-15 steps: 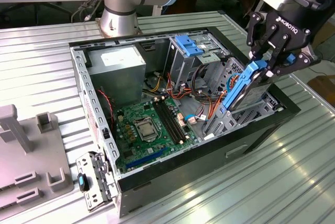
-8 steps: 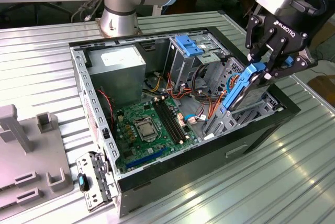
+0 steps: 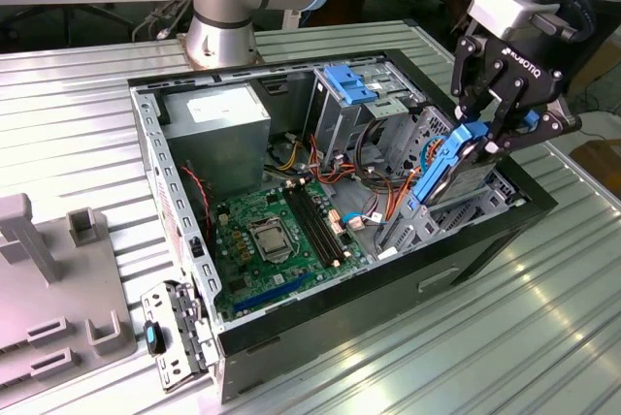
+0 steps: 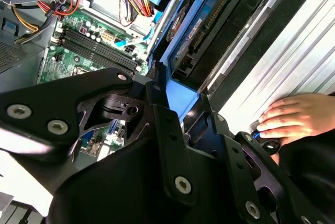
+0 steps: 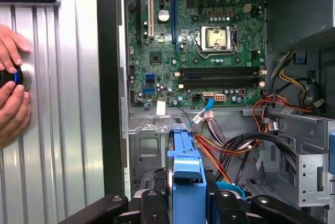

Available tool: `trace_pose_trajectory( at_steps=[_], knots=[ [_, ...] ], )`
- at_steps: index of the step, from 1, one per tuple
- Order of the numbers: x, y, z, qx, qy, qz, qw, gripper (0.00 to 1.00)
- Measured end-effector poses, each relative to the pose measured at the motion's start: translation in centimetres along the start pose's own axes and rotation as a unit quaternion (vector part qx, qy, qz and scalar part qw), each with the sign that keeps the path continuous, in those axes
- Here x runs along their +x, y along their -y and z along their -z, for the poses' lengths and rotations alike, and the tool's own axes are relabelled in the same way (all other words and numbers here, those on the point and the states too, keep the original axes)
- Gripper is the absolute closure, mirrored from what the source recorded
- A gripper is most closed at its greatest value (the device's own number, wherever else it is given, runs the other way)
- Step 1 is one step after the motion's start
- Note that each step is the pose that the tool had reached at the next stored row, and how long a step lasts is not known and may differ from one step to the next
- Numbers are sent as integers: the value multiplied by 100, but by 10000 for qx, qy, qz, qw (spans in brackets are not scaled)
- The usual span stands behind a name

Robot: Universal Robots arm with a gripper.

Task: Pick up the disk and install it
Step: 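Insert the disk into the insertion slot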

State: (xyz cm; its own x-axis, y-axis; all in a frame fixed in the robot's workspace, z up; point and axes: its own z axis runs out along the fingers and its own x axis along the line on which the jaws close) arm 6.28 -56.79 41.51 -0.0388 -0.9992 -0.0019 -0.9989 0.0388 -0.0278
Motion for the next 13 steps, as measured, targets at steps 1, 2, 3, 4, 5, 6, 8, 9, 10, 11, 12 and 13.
trace_pose_trajectory(
  at_steps=[1,2,3,4,5,6,8,9,10,11,12,13],
  knots=[
    [0,0,-7,0,0,0,10000,63],
    [0,0,-14,0,0,0,10000,63],
    [0,0,-20,0,0,0,10000,63],
    [0,0,-26,0,0,0,10000,63],
    [0,0,-33,0,0,0,10000,63],
    [0,0,-44,0,0,0,10000,63],
    [0,-1,-69,0,-1,0,10000,63],
    [0,-1,-77,0,-1,0,10000,63],
    [0,-1,-85,0,0,0,10000,63],
    [0,-1,-93,0,0,0,10000,63],
    [0,-1,-99,0,0,0,10000,63],
    [0,-1,-108,0,0,0,10000,63]
  ],
)
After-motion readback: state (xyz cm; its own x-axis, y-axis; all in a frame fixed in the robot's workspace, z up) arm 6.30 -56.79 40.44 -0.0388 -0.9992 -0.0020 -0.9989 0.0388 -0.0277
